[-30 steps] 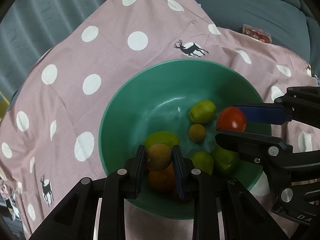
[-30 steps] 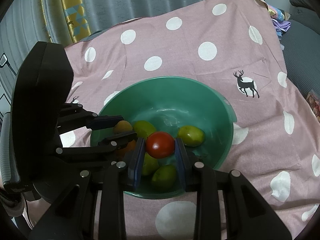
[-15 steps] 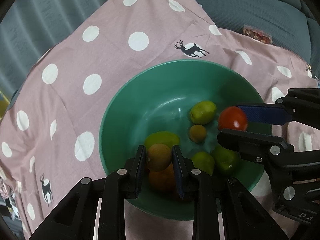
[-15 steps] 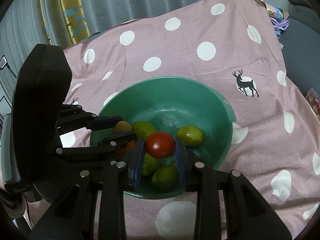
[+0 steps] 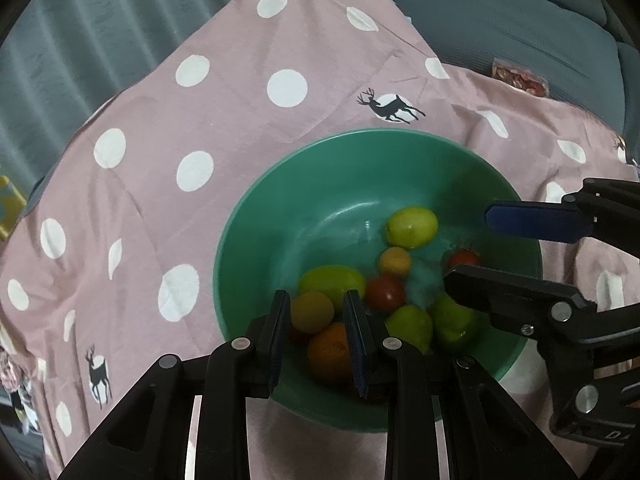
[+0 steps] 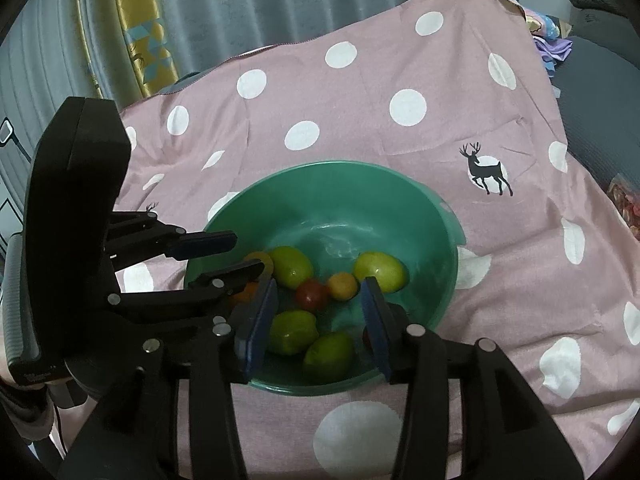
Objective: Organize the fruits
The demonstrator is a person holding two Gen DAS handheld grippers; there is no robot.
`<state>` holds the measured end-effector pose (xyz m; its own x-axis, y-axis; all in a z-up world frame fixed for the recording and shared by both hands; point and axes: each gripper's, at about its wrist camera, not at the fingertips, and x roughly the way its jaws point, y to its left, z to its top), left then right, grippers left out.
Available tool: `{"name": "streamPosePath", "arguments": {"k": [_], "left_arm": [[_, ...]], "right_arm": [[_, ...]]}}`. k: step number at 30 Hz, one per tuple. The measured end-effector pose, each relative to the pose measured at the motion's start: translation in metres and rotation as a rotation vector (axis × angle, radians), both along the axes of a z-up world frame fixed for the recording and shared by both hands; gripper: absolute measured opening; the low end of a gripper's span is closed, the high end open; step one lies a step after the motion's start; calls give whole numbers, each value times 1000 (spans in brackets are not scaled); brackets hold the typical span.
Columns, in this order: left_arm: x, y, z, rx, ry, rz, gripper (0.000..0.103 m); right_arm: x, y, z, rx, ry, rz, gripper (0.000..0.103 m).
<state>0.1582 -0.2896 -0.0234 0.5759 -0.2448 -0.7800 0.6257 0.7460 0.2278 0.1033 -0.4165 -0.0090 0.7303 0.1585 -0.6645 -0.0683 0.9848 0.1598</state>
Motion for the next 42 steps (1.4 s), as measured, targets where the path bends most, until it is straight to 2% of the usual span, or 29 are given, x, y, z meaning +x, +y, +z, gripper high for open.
{"name": "streamPosePath", "arguments": {"k": [6,7,10,14,18,21,26,28,31,34,36,37,39,40,42], "left_arm": [[-8,11,9,-4,-12,17,29],[-10,14,11,-7,-14,22,31],[-18,24,17,-23,-16,40,50],[-31,40,27,-53,-21,66,56],[-44,53,38,-77,-36,84,70],[-58,64,49,-100,-51,97,77],[-70,77,61,-135,-53,117,78],[-69,80,66,-150,-45,143,98],[-69,80,72,-163,-51,182,100],[-68,79,74,-165,-27,208,100],[-67,77,74,-128,-49,259,100],[-64,73,72,-77,-59,307,100],[-64,68,70,-6,-73,339,100],[-64,65,69,12,-74,335,100],[-66,63,68,-5,-58,313,100]], "right_arm": [[-10,0,8,15,-18,-8,49],[-12,0,10,17,-23,-9,51],[-23,3,19,22,-46,-14,58],[-38,7,31,26,-75,-21,67],[-54,12,42,25,-100,-25,75],[-65,15,49,29,-113,-34,82],[-76,18,53,24,-111,-47,93],[-75,18,53,20,-97,-64,96],[-75,16,55,28,-72,-77,103],[-70,16,52,-18,-20,-79,103],[-67,15,51,-47,4,-84,103],[-67,13,52,-54,11,-89,103],[-67,9,53,-55,15,-100,103],[-66,7,55,-49,14,-102,103],[-67,5,57,-36,11,-101,103]]}}
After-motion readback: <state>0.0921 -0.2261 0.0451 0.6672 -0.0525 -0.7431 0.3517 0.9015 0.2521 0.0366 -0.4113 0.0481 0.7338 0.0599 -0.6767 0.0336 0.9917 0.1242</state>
